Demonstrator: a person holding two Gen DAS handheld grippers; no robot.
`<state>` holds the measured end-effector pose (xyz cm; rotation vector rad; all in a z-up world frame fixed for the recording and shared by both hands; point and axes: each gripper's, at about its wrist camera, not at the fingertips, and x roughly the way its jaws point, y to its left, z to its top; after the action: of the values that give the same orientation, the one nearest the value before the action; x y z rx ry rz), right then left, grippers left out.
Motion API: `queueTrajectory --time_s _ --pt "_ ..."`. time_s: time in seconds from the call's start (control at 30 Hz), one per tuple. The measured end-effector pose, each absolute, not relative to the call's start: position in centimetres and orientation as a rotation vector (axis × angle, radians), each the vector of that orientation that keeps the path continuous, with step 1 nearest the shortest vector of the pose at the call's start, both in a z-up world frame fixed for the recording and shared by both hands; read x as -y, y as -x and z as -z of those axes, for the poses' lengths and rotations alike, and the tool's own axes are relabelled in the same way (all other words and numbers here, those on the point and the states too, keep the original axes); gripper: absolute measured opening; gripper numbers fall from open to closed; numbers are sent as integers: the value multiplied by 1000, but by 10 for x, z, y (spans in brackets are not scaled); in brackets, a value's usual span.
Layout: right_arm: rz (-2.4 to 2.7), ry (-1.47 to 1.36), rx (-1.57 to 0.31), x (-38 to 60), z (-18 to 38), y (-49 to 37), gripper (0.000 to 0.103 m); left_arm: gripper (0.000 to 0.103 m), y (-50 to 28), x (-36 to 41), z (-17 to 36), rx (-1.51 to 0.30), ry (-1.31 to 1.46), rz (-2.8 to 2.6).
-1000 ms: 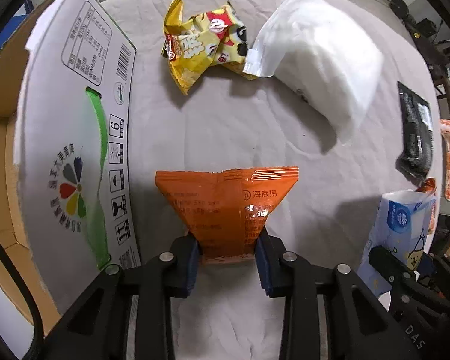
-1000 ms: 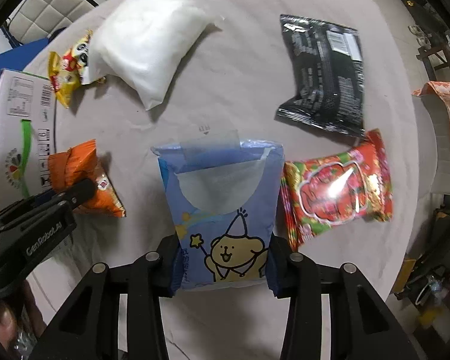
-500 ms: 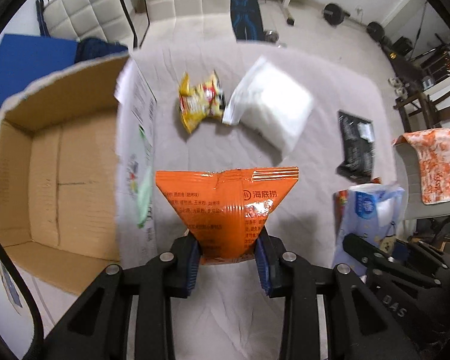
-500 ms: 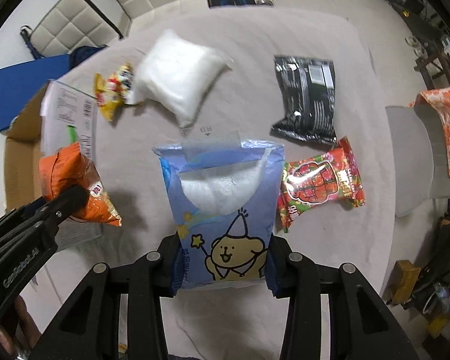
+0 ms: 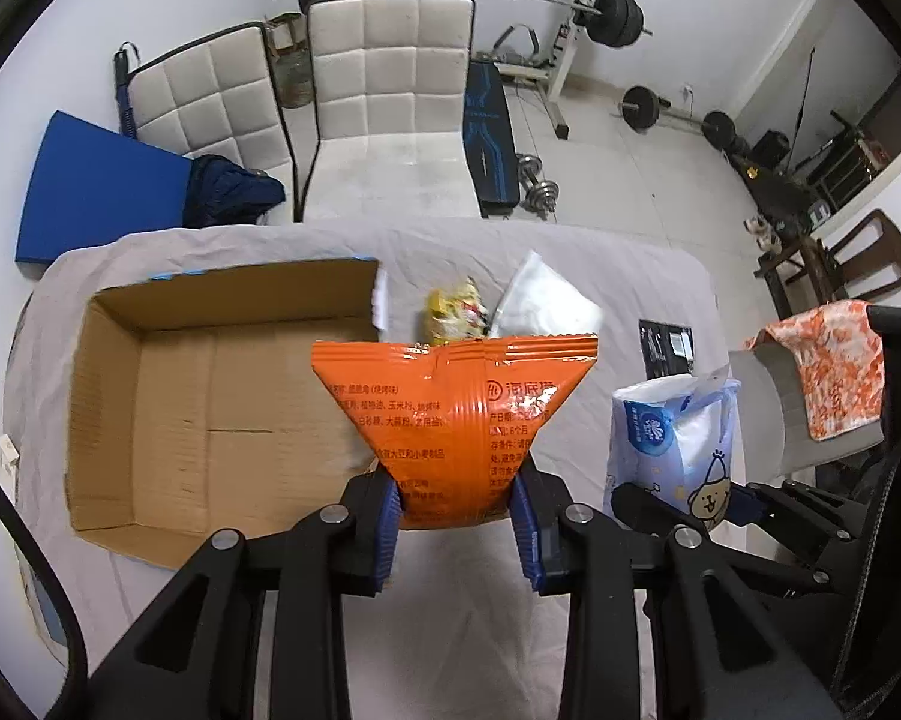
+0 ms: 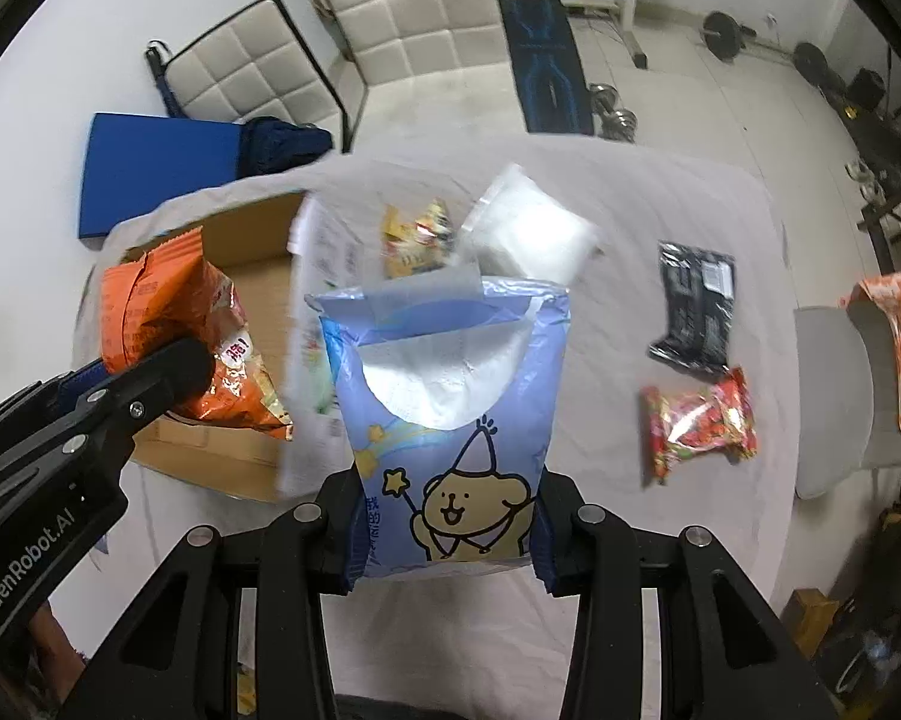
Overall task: Organize snacks
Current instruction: 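Carry both packs into the cardboard box and open both tools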
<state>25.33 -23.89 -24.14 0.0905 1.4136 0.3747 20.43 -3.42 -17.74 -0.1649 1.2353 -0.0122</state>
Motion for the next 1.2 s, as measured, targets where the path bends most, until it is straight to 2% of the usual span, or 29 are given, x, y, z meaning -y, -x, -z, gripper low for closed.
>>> queueTrajectory --time_s 0.23,0.4,0.77,1.2 --pt "-428 -68 -1393 165 221 -258 44 29 -206 -37 169 -1234 192 -14" --pt "-452 -70 -1415 114 228 -267 44 29 -215 -86 189 -1287 184 -33" --pt "-441 -40 -1514 18 296 -306 44 29 -252 -151 262 -1425 220 -3" --pt "-388 27 -1561 -27 370 -339 45 29 -300 -190 349 -1598 320 72"
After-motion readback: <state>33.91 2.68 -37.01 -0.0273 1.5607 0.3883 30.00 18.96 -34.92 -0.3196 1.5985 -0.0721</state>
